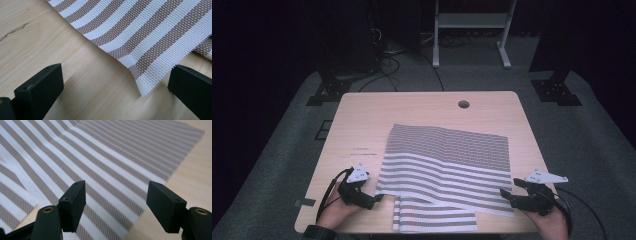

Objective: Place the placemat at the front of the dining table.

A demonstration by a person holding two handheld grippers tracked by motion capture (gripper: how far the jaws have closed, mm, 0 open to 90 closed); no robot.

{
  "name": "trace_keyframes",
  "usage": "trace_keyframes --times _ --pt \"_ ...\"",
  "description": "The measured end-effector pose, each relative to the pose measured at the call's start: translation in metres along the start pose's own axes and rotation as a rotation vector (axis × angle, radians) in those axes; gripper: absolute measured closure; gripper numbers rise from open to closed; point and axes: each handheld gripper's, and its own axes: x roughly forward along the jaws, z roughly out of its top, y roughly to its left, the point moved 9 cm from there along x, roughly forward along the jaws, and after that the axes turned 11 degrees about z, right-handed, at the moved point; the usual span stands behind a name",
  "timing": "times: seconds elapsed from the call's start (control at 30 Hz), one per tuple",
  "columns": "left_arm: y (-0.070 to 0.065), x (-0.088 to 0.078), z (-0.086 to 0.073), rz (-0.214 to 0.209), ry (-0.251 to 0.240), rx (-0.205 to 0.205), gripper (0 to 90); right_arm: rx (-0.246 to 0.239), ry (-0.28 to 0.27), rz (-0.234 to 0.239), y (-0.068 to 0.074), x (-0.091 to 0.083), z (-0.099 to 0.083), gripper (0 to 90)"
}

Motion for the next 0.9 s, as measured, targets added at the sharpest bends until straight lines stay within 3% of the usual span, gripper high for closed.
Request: trace_keyframes --times 0.17,0.47,0.7,0.9 --pt "0.0 0.0 0.0 0.0 0.001 0.0 0.0 0.023 0.043 -0.008 0.0 -0.005 -0.021 31.5" --pt "0.0 0.0 0.0 0.0 0.001 0.001 0.0 0.034 0.101 -0.001 0.002 -0.003 -0.038 32.8" --pt "0.0 0.0 0.0 -0.003 0.001 0.005 0.0 -0.012 0.148 0.022 0.012 0.005 -0.041 34.3" --pt "-0.001 0.0 0.0 -0.002 0.001 0.002 0.0 -0.073 0.174 -0.007 0.016 0.007 -0.042 40.2"
